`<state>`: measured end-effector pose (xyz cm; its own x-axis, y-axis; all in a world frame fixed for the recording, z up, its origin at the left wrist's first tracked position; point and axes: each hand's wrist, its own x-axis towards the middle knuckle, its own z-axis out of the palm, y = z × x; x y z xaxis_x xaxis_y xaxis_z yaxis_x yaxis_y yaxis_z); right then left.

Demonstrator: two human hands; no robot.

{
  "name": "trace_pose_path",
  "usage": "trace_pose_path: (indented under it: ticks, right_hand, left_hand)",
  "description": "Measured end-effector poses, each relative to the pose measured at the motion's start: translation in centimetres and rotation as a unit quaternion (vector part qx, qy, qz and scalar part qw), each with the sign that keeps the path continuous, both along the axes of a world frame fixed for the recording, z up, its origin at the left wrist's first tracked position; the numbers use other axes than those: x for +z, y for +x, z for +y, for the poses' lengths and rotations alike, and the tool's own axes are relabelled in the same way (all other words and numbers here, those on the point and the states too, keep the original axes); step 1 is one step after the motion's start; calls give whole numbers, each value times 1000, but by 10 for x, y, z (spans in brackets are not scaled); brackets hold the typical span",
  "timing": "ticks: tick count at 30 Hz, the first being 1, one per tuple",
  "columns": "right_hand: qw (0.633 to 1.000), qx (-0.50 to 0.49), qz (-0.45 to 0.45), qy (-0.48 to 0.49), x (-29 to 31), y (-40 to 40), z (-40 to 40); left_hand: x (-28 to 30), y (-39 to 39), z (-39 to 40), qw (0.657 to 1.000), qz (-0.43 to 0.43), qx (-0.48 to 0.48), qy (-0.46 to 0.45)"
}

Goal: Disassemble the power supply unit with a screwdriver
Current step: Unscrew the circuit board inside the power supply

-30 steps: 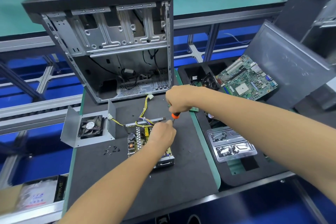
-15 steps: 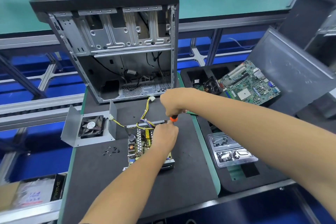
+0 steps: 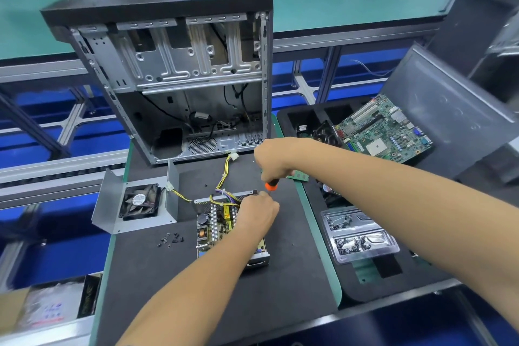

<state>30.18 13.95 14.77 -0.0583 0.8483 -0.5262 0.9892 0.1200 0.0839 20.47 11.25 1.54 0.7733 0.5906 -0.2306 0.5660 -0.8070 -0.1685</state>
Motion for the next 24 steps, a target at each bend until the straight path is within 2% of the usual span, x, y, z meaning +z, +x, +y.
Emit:
trace_pose_path:
  ticks: [14,20,24]
  right_hand:
    - [999,-39,-9,-36,1,15,-4]
    - [995,-92,44,-20,4,41,-5]
    - [996,-65,27,-54,-10,28,-14]
  left_hand:
    - [-7,17,-4,998,-7,60,-15]
    - [-9,25,-9,997,18,69,-9]
    - [-15,33,-9,997,10,75,3]
